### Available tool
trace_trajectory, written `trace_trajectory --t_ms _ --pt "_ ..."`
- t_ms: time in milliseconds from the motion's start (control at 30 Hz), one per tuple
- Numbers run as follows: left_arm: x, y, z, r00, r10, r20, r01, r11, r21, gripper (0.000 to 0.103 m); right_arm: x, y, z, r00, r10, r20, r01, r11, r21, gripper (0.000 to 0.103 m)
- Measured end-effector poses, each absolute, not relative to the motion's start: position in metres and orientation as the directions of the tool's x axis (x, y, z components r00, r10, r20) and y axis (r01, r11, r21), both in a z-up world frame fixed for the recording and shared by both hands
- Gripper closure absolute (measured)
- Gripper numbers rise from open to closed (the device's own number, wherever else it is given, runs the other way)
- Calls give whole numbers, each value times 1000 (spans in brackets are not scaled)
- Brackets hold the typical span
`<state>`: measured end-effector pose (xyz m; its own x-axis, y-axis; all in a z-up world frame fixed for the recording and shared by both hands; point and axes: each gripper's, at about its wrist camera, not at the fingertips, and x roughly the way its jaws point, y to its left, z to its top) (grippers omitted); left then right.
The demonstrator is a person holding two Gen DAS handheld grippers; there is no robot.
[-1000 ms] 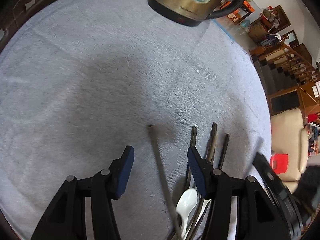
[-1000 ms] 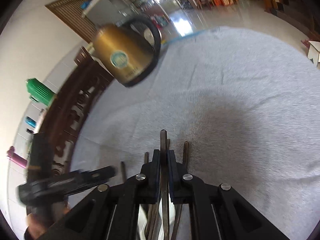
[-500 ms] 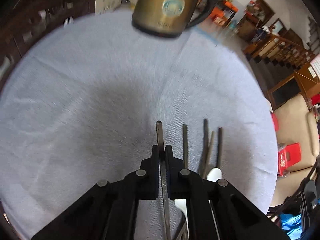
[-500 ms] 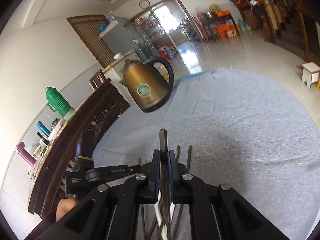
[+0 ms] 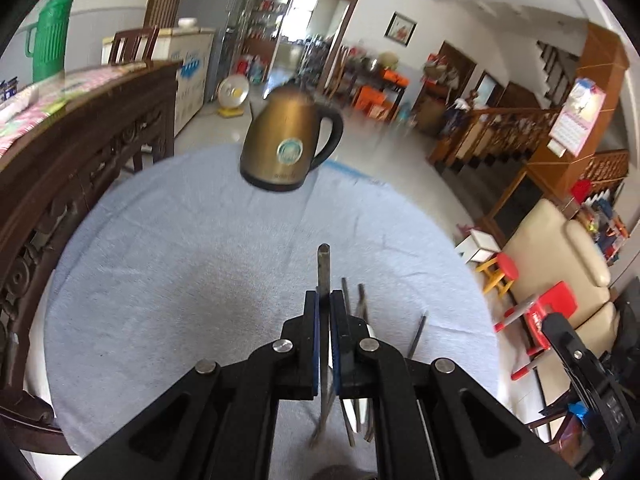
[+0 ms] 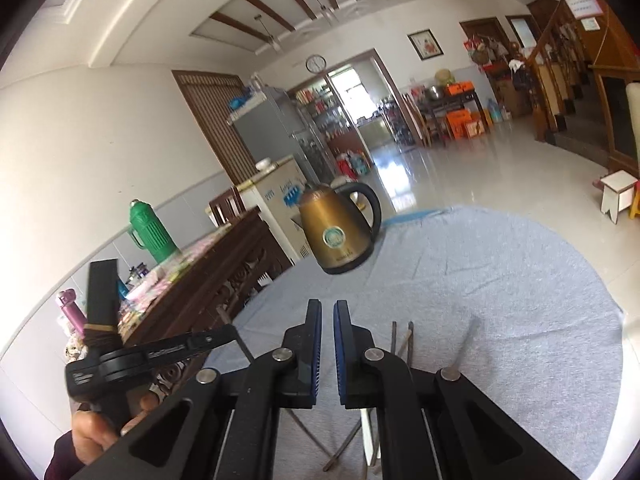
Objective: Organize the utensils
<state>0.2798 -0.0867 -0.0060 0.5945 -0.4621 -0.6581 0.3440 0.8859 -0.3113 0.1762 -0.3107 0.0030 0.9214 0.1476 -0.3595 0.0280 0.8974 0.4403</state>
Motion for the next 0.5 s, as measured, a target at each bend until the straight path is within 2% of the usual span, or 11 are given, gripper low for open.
trace_trajectory --t_ms 100,267,400,433,467,500 --pt "268 -79 7 616 -465 -636 360 884 -298 98 164 -305 13 929 140 -342 15 910 413 96" --pt "267 -69 1 624 -454 -635 338 890 -304 98 164 -309 10 912 134 -388 46 907 419 96" --pt "266 -69 -5 617 -452 -644 344 891 -296 98 183 -340 -21 837 65 -544 208 881 425 94" --pt "269 -70 -9 618 -450 -644 345 892 -292 98 193 -352 -33 797 42 -602 268 869 415 91" --pt "269 -70 -10 619 -452 -643 346 891 -293 98 202 -365 -46 750 25 -661 327 855 403 77" --pt "269 -69 -11 619 -456 -640 349 889 -296 98 211 -377 -59 699 23 -715 372 842 391 55"
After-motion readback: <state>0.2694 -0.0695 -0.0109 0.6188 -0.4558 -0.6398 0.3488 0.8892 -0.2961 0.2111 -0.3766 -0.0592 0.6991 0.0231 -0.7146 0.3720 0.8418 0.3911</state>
